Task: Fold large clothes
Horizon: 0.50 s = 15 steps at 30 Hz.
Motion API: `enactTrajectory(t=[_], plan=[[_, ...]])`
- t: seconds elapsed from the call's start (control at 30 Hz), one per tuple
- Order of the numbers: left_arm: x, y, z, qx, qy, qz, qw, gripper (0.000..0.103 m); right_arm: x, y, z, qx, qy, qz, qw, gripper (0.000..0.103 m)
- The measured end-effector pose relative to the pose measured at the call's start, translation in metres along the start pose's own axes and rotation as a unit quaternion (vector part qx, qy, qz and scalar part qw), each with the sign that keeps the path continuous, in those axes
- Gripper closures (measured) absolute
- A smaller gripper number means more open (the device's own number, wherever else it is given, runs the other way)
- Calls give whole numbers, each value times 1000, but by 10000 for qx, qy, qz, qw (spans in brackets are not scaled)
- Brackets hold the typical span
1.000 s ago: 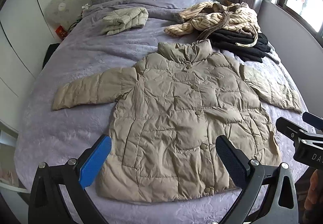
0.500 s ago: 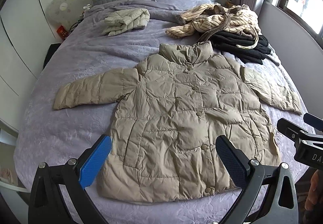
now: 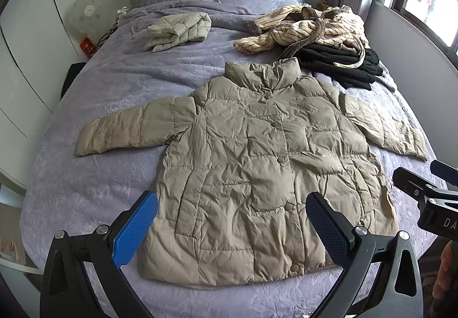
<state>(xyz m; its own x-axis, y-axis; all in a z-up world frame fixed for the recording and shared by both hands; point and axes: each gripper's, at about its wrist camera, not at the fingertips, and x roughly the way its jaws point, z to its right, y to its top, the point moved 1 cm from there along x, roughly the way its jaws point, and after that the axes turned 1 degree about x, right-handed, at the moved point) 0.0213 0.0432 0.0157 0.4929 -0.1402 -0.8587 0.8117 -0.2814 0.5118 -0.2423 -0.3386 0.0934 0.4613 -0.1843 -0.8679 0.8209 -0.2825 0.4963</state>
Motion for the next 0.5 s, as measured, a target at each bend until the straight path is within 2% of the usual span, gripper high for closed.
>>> enactTrajectory(t=[0.5], plan=[[0,0,-1,-1,2,0,10000,0,-2,-3,-1,-4,18,1,10000,0]])
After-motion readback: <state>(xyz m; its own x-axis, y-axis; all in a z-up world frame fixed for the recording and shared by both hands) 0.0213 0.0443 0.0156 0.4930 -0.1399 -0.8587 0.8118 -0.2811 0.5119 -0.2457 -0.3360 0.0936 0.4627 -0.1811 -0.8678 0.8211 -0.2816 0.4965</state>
